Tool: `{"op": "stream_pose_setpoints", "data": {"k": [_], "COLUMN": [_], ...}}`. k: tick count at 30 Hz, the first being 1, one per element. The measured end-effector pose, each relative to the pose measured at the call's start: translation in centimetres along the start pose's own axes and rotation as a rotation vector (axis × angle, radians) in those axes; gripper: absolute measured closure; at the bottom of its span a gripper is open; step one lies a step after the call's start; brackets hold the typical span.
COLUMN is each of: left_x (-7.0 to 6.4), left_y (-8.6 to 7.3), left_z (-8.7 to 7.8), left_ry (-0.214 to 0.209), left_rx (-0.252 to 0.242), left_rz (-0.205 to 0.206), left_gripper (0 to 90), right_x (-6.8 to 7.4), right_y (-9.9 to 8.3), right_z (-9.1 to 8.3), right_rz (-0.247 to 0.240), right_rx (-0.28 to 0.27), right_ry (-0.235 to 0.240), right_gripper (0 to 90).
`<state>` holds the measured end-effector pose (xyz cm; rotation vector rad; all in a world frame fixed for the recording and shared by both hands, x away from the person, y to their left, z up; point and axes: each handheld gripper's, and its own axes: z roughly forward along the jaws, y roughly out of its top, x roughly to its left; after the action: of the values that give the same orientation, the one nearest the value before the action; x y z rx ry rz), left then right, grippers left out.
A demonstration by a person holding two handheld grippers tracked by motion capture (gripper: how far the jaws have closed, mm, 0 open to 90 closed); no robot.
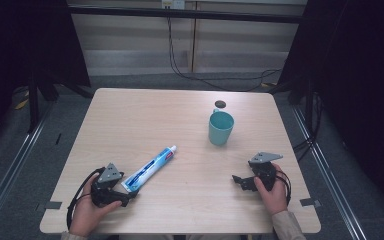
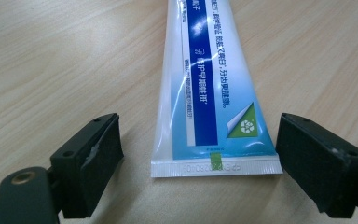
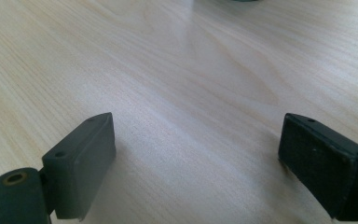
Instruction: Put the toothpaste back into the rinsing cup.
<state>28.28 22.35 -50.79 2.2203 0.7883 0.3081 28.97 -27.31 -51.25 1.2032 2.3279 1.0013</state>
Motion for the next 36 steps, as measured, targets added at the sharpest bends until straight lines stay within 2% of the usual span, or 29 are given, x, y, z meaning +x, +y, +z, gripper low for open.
{"op": "stream_pose_setpoints", "data": {"k": [3,7,9,10,14,17,18,27,28,30,36], "left_x": [-0.1,-0.2,-0.1,-0.1,-0.4,-0.4,-0.5,-0.5,-0.3,-0.2,-0.1], "left_y": [0.1,0.7,1.1,1.1,1.3,1.5,1.6,3.0,3.4,3.8,4.9], "left_z": [0.0,0.1,0.1,0.1,0.1,0.1,0.2,0.3,0.3,0.3,0.8], "left_ry": [0.002,0.013,0.022,0.022,0.007,0.008,0.005,0.02,0.018,0.023,0.012], "left_rx": [0.011,0.048,0.078,0.078,0.08,0.095,0.089,0.126,0.145,0.152,0.187], "left_rz": [-0.004,-0.022,-0.015,-0.015,-0.058,-0.053,-0.076,-0.06,-0.057,-0.055,-0.064], "left_gripper": [14.2,14.2,15.4,15.4,15.6,15.7,15.7,16.5,16.7,16.8,17.4], "right_x": [0.0,0.0,0.0,0.0,0.0,0.0,0.0,0.0,0.0,0.0,0.0], "right_y": [0.0,0.0,0.0,0.0,0.0,0.0,0.0,0.0,0.0,0.0,0.0], "right_z": [0.0,0.0,0.0,0.0,0.0,0.0,0.0,0.0,0.0,0.0,0.0], "right_rz": [-0.001,-0.001,0.0,0.0,-0.001,0.0,0.0,-0.001,-0.001,-0.001,-0.001], "right_rx": [0.0,0.0,0.0,0.0,-0.001,-0.001,-0.001,0.0,0.0,0.0,0.0], "right_ry": [0.0,0.0,0.0,0.0,0.0,0.001,0.001,0.002,0.002,0.002,0.002], "right_gripper": [10.5,10.5,10.5,10.5,10.5,10.5,10.5,10.5,10.5,10.5,10.5]}}
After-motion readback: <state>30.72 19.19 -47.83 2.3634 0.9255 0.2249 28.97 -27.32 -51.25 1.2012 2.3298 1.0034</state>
